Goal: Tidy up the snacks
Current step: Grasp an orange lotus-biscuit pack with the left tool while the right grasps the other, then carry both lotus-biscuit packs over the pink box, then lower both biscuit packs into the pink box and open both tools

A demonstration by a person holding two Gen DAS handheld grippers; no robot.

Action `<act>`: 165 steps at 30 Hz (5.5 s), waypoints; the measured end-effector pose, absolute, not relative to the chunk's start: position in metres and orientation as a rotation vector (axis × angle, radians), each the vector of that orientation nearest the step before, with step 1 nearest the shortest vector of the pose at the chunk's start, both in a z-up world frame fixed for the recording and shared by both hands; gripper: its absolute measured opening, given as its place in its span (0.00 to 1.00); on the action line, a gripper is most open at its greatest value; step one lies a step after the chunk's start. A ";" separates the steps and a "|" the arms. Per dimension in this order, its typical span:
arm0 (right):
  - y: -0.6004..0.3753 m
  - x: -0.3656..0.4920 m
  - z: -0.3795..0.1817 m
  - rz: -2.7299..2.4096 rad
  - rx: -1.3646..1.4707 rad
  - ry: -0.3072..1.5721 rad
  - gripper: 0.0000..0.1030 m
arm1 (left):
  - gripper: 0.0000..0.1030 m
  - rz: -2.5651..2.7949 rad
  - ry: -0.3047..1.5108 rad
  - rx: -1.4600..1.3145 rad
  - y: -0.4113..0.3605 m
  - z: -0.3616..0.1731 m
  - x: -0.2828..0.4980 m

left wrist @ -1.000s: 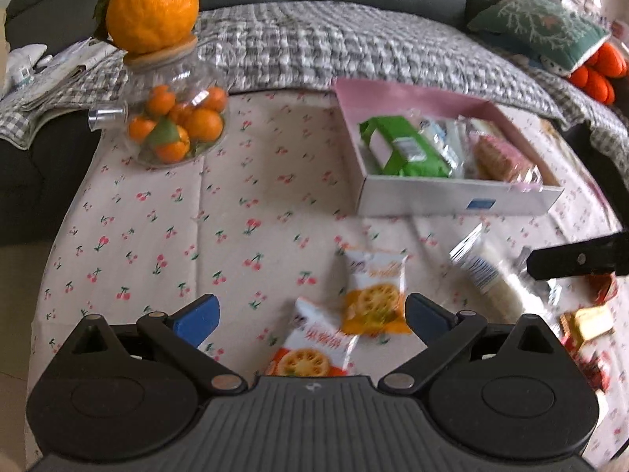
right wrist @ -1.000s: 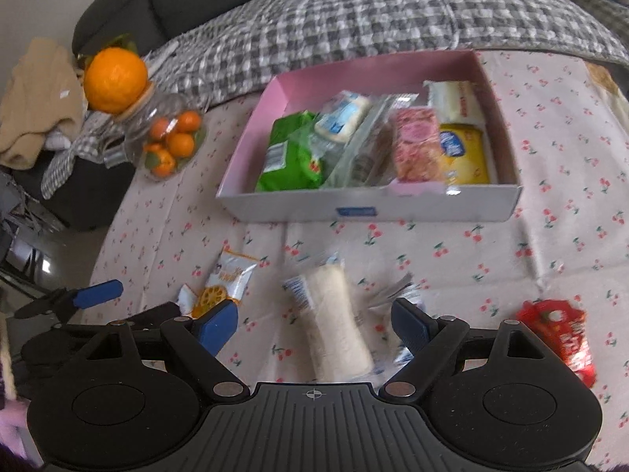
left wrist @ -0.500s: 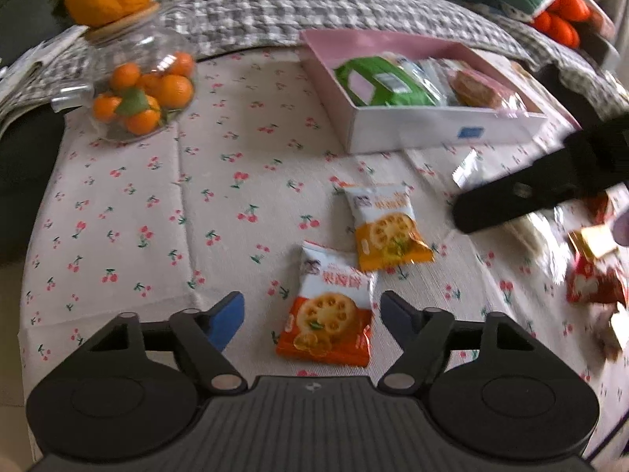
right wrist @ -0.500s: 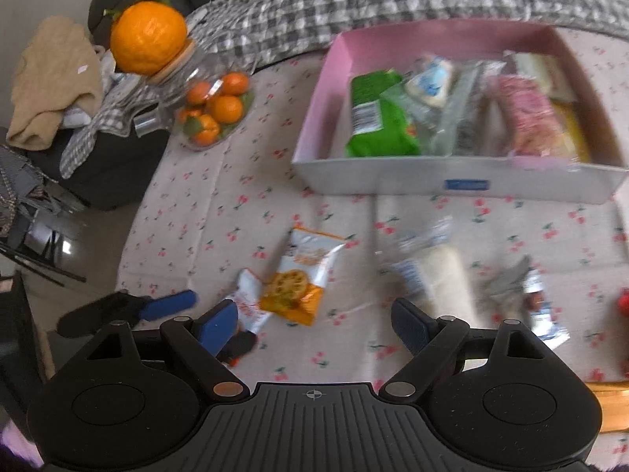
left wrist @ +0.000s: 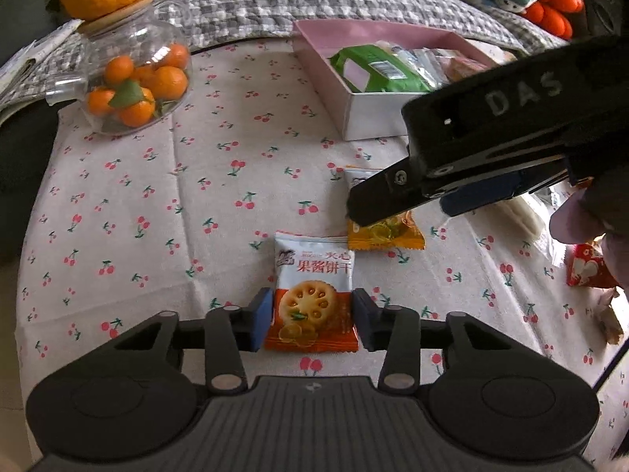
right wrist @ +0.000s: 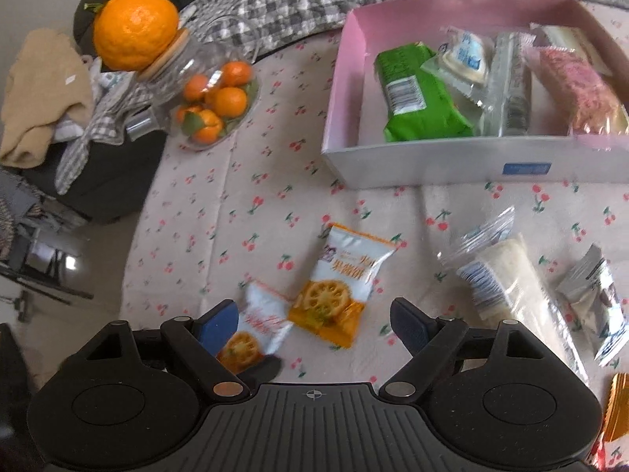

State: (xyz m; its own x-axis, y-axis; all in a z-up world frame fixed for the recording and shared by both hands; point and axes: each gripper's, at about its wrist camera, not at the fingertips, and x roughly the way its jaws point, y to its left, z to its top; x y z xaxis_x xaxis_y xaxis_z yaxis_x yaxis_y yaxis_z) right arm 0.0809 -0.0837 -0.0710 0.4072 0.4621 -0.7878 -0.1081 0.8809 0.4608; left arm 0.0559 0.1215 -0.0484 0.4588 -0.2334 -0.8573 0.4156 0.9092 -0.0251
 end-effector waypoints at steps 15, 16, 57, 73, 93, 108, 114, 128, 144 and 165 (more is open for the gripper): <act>-0.055 0.078 -0.084 0.267 0.188 0.974 0.62 | 0.43 -0.248 1.030 0.155 0.137 -0.047 0.063; -0.052 0.076 -0.085 0.270 0.157 0.965 0.62 | 0.44 -0.247 1.027 0.156 0.137 -0.048 0.063; -0.061 0.043 -0.091 0.471 -0.168 0.792 0.43 | 0.45 -0.286 0.866 0.120 0.152 -0.054 0.043; -0.077 0.056 -0.085 0.484 0.049 0.928 0.19 | 0.35 -0.203 0.947 -0.089 0.166 -0.045 0.059; -0.108 0.067 -0.064 0.492 0.274 0.929 0.12 | 0.35 -0.210 0.935 -0.126 0.162 -0.039 0.067; -0.164 0.082 -0.027 0.461 0.501 0.804 0.11 | 0.35 -0.241 0.835 -0.181 0.148 -0.009 0.077; -0.196 0.095 -0.022 0.405 0.605 0.751 0.11 | 0.35 -0.248 0.803 -0.177 0.126 0.000 0.090; -0.277 0.123 -0.039 0.222 0.766 0.690 0.12 | 0.35 -0.308 0.755 -0.068 0.048 0.012 0.156; -0.314 0.137 -0.062 0.128 0.827 0.712 0.12 | 0.35 -0.304 0.859 -0.022 -0.017 -0.008 0.222; -0.315 0.133 -0.057 0.128 0.803 0.743 0.54 | 0.67 -0.293 0.821 0.078 -0.028 -0.001 0.201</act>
